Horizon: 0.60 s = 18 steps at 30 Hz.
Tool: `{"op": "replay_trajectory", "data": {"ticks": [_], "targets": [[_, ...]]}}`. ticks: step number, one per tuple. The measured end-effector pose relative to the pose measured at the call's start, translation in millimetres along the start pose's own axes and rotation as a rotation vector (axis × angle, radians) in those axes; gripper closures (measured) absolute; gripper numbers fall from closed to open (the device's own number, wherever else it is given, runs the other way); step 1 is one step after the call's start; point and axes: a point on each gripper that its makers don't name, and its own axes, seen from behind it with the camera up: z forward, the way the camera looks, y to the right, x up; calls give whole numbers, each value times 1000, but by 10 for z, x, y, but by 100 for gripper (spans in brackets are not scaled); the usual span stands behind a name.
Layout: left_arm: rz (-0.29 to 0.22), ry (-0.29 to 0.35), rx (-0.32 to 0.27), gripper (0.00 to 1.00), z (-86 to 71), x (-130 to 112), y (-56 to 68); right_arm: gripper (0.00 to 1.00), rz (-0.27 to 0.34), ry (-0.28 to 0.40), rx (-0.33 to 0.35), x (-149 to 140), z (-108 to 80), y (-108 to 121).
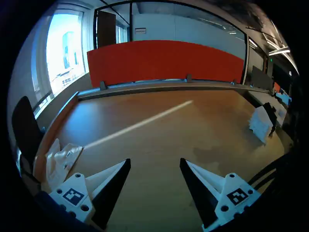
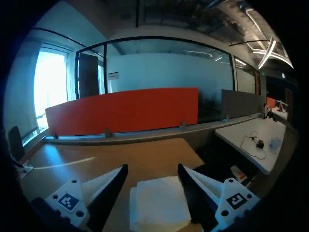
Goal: Fold towel
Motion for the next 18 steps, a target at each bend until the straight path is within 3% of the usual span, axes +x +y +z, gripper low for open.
{"op": "replay_trajectory", "data": {"ticks": [8,12,18], "targets": [[-22,102,24,6,12,351,-99,1,-19,31,3,66,-12,-76],[-11,178,45,6,-3,576,-169,1,-27,47,0,129,-30,-93],[-40,288,72,6,-44,890,-276,1,-40,73,7,219,-67,-197]]}}
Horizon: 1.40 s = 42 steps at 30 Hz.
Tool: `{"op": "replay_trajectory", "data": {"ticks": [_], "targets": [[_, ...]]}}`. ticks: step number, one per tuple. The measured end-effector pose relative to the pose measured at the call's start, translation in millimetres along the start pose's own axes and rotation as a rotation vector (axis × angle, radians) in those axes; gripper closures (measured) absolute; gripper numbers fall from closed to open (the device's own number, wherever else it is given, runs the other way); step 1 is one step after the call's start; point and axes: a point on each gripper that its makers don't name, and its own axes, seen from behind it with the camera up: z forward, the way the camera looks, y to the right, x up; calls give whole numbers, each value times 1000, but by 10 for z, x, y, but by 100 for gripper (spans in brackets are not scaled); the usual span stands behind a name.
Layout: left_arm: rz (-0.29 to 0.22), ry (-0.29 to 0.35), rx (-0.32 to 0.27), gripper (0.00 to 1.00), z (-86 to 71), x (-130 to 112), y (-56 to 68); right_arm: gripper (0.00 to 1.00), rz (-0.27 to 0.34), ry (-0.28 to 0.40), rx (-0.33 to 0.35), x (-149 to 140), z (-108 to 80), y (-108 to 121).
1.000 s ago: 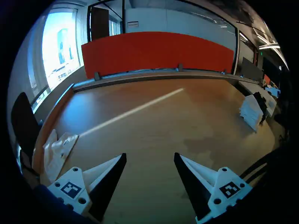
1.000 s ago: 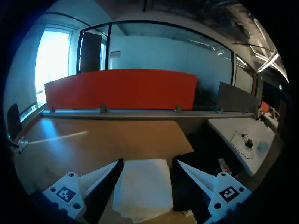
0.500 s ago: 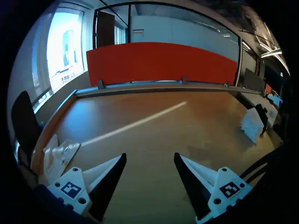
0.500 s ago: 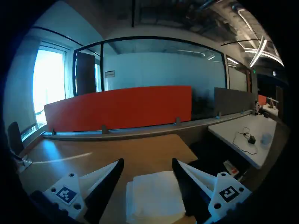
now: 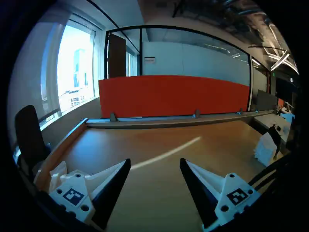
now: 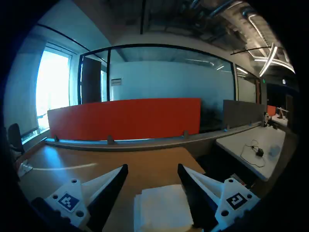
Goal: Fold towel
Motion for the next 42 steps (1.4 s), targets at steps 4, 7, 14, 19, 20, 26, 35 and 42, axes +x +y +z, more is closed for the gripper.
{"op": "replay_trajectory", "data": {"ticks": [4,7,14,19,20,26,35,42], "targets": [[-23,47,12,6,32,159,-45,1,-14,24,8,81,-25,-112],[-29,78,15,6,48,260,-75,1,-28,43,21,132,-36,-212],[-32,116,21,6,79,393,-128,0,-34,63,46,222,-22,-451],[-45,128,19,6,100,430,-160,1,-30,80,65,286,-26,-703],[-47,130,20,6,105,435,-169,1,-30,82,69,294,-26,-758],[-59,133,18,6,145,464,-220,1,-19,88,76,333,-20,-1106],[-55,141,11,6,186,499,-307,0,-24,100,88,417,-27,-1551],[-56,144,-8,6,195,479,-288,1,-59,99,78,440,-27,-1717]]}}
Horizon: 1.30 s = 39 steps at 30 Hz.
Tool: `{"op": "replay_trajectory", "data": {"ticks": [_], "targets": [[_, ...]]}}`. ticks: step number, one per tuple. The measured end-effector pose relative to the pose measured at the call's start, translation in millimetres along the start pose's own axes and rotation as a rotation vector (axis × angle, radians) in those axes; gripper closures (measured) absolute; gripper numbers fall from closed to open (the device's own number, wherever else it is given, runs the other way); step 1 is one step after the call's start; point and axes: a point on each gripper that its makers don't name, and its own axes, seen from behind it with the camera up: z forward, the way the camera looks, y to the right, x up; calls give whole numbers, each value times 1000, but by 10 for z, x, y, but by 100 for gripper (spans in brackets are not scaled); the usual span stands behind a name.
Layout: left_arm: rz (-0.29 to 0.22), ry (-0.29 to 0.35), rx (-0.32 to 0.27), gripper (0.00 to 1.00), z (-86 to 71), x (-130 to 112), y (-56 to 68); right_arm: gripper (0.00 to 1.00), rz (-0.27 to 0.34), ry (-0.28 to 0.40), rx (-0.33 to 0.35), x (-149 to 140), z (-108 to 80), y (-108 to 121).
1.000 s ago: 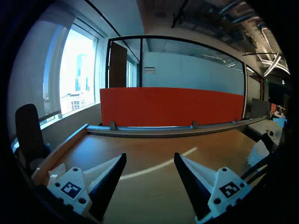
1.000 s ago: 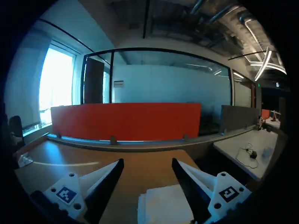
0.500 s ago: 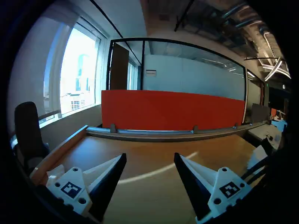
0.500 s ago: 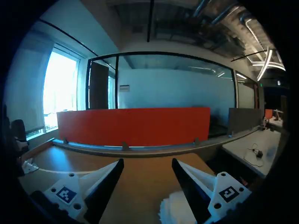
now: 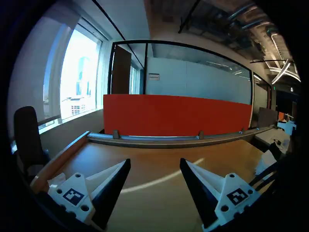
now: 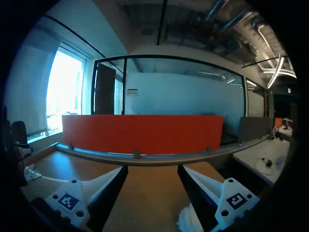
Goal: Fold towel
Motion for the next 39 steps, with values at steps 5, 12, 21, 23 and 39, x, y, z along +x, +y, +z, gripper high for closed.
{"op": "replay_trajectory", "data": {"ticks": [5,12,21,23,39], "targets": [[-18,-4,-20,6,15,-52,38,1,-2,-9,7,16,24,-96],[-26,21,6,6,30,-88,-67,0,-9,-24,13,-14,30,-183],[-35,48,54,6,57,-390,-254,0,29,-5,9,30,9,-236],[-33,55,57,6,60,-445,-268,0,38,-5,5,21,8,-230],[-27,113,93,6,51,-994,-410,1,38,30,-6,-180,2,-196]]}}
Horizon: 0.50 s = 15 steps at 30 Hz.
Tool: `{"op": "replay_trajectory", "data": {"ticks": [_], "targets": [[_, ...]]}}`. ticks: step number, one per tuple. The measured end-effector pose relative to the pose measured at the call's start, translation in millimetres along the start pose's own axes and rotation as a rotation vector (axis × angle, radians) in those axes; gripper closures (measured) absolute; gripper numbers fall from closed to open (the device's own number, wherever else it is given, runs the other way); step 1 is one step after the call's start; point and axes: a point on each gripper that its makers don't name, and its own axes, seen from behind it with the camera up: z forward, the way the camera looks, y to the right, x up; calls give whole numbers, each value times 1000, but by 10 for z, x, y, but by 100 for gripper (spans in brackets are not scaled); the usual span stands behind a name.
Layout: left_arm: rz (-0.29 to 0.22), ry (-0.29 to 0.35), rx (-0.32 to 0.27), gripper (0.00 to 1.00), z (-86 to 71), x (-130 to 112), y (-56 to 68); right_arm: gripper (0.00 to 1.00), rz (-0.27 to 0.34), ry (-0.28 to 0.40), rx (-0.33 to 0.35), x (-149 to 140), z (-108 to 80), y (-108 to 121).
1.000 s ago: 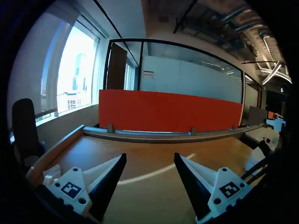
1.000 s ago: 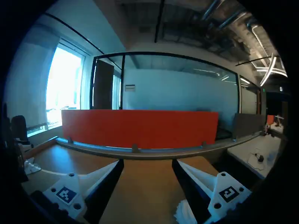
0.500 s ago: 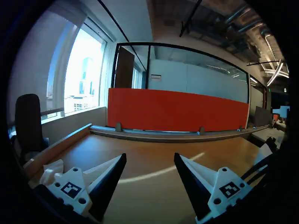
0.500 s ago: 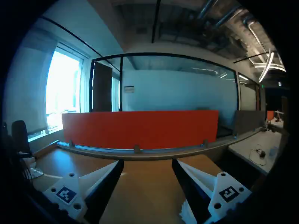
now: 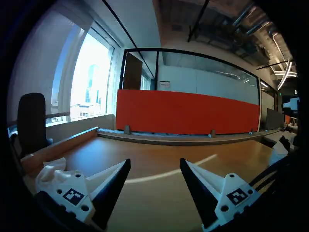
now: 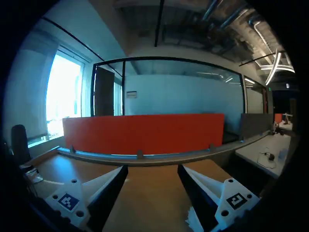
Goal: Fold towel
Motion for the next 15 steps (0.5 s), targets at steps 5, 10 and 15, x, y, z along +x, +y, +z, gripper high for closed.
{"op": "replay_trajectory", "data": {"ticks": [5,10,15], "targets": [[3,14,6,6,-11,-145,-67,1,-1,4,6,-122,-3,-30],[-3,27,9,6,-23,-274,-111,1,-5,8,15,-210,0,-65],[-4,44,11,6,-33,-315,-134,1,-19,19,25,-232,10,-94]]}}
